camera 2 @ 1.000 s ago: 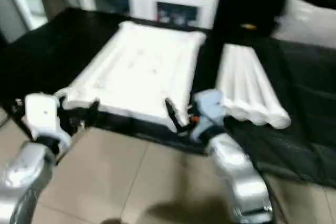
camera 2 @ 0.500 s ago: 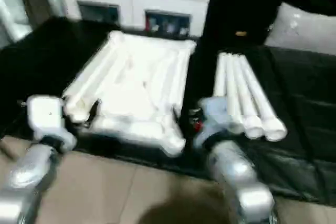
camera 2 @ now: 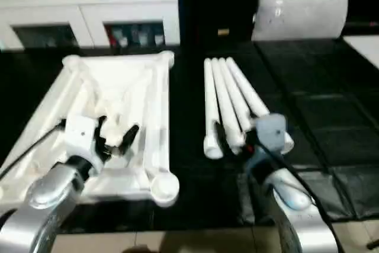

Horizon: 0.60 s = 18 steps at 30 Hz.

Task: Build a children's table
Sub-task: Move to table, then move table base

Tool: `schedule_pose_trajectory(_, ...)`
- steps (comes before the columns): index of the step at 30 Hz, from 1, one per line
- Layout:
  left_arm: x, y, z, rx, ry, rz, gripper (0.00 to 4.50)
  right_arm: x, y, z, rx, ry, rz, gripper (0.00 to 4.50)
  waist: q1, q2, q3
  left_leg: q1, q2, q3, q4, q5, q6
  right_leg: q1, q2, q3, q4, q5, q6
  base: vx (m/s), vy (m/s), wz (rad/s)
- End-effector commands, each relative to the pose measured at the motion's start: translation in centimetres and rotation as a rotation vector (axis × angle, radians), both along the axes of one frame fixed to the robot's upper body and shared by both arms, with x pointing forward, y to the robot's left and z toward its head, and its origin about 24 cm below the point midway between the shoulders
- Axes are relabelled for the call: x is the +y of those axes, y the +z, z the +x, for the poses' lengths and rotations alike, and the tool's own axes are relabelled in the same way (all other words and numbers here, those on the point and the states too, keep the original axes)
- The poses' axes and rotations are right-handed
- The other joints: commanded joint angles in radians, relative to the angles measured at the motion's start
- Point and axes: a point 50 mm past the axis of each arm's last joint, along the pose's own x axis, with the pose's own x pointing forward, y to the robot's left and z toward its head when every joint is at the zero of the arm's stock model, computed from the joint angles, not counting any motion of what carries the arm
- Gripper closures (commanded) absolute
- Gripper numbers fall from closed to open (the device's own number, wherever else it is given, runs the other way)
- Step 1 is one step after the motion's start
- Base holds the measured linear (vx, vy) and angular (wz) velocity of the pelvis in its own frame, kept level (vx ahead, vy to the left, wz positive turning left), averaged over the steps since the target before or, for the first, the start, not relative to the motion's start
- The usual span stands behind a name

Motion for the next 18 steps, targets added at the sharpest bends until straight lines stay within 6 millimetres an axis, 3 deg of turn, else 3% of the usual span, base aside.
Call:
schedule_pose_trajectory(1,-0.2,0.8,-0.3,-0.023,-0.042,-0.024,0.09,0.2,0.6,-0.2,-0.022,0.036,0.015,0.00,0.000,-0.009,-0.052,0.033,0.138,-0.068,-0.068,0.204,0.261,-0.001,-0.184,0.090,-0.056,0.290,-0.057,0.000,0.000,0.00)
schedule_pose_trajectory(2,-0.1,0.8,-0.3,-0.025,-0.053,-0.017,0.09,0.3,0.6,-0.1,-0.031,0.029,0.005,0.00,0.021,-0.031,-0.047,-0.005,0.069,-0.010,-0.052,0.123,0.181,0.036,-0.192,0.087,-0.080,0.386,-0.037,0.000,0.000,0.00)
schedule_pose_trajectory(3,0.0,0.8,-0.3,-0.032,-0.060,-0.017,0.09,0.3,0.6,0.1,-0.033,0.019,0.007,0.00,0.036,-0.039,-0.037,0.011,0.060,0.011,-0.056,0.014,0.111,0.031,-0.179,0.074,-0.108,0.275,0.001,0.000,0.000,0.00)
schedule_pose_trajectory(4,0.0,0.9,-0.3,-0.037,-0.064,-0.020,0.09,0.3,0.6,0.2,-0.034,0.013,0.010,0.00,0.039,-0.040,-0.034,0.018,0.064,0.013,-0.060,-0.032,0.086,0.028,-0.169,0.072,-0.116,0.187,0.008,0.000,0.000,0.00)
schedule_pose_trajectory(6,0.0,1.0,-0.2,-0.034,-0.083,-0.027,0.09,0.5,0.4,0.4,-0.002,0.048,0.027,0.00,0.033,-0.028,-0.021,0.041,0.109,0.004,-0.102,-0.208,0.042,0.012,-0.144,0.067,-0.121,-0.119,-0.056,0.000,0.000,0.00)
schedule_pose_trajectory(7,-0.1,0.9,-0.3,-0.028,-0.099,-0.032,0.09,0.7,0.2,0.5,0.015,0.070,0.035,0.00,0.029,-0.035,-0.019,0.046,0.113,0.003,-0.108,-0.257,0.036,0.008,-0.144,0.069,-0.121,-0.173,-0.076,0.000,0.000,0.00)
schedule_pose_trajectory(8,-0.1,0.9,-0.5,-0.019,-0.124,-0.037,0.09,0.8,-0.1,0.5,0.040,0.105,0.028,0.00,0.032,-0.029,-0.017,0.053,0.112,0.005,-0.113,-0.344,0.008,0.002,-0.155,0.076,-0.123,-0.278,-0.104,-0.066,0.031,-0.01)
schedule_pose_trajectory(9,-0.1,0.8,-0.8,-0.002,-0.175,-0.039,0.09,1.1,-0.3,0.6,0.051,0.163,-0.008,0.00,0.028,-0.041,-0.011,0.055,0.110,0.010,-0.115,-0.383,-0.007,-0.003,-0.159,0.080,-0.131,-0.332,-0.110,-0.066,0.031,-0.01)
schedule_pose_trajectory(10,-0.1,0.7,-0.9,0.009,-0.195,-0.035,0.09,1.2,-0.4,0.6,0.054,0.190,-0.028,0.00,0.034,-0.033,-0.012,0.060,0.109,0.009,-0.114,-0.422,-0.035,-0.006,-0.167,0.086,-0.137,-0.388,-0.109,-0.053,0.034,-0.01)
schedule_pose_trajectory(11,-0.1,0.6,-1.0,0.026,-0.221,-0.026,0.09,1.3,-0.6,0.6,0.058,0.224,-0.055,0.00,0.032,-0.046,-0.011,0.058,0.111,0.013,-0.117,-0.423,-0.038,-0.006,-0.165,0.089,-0.139,-0.385,-0.105,0.000,0.000,0.00)
schedule_pose_trajectory(12,0.1,0.3,-1.2,0.051,-0.262,0.000,0.09,1.3,-0.8,0.6,0.062,0.274,-0.089,0.00,0.039,-0.048,-0.017,0.051,0.112,0.013,-0.125,-0.403,-0.040,0.001,-0.162,0.083,-0.129,-0.321,-0.099,0.000,0.000,0.00)
schedule_pose_trajectory(13,0.2,0.1,-1.4,0.068,-0.288,0.018,0.09,1.3,-0.9,0.6,0.067,0.306,-0.110,0.00,0.040,-0.047,-0.018,0.053,0.113,0.016,-0.128,-0.397,-0.038,-0.002,-0.162,0.083,-0.129,-0.296,-0.100,0.000,0.000,0.00)
schedule_pose_trajectory(14,0.3,-0.1,-1.6,0.086,-0.342,0.038,0.09,1.2,-1.1,0.6,0.078,0.344,-0.136,0.00,0.040,-0.054,-0.019,0.055,0.117,0.019,-0.129,-0.384,-0.033,-0.001,-0.165,0.081,-0.129,-0.245,-0.107,0.000,0.000,0.00)
schedule_pose_trajectory(16,0.7,-0.5,-2.0,0.122,-0.462,0.069,0.09,0.9,-1.3,0.9,0.100,0.422,-0.183,0.00,0.040,-0.053,-0.024,0.050,0.114,0.023,-0.129,-0.330,-0.014,0.006,-0.163,0.077,-0.119,-0.153,-0.117,0.000,0.000,0.00)
schedule_pose_trajectory(18,1.0,-0.6,-2.4,0.168,-0.613,0.090,0.09,0.7,-1.2,1.1,0.120,0.519,-0.220,0.00,0.043,-0.051,-0.027,0.052,0.115,0.027,-0.125,-0.281,0.013,0.005,-0.161,0.075,-0.113,-0.068,-0.124,0.000,0.000,0.00)
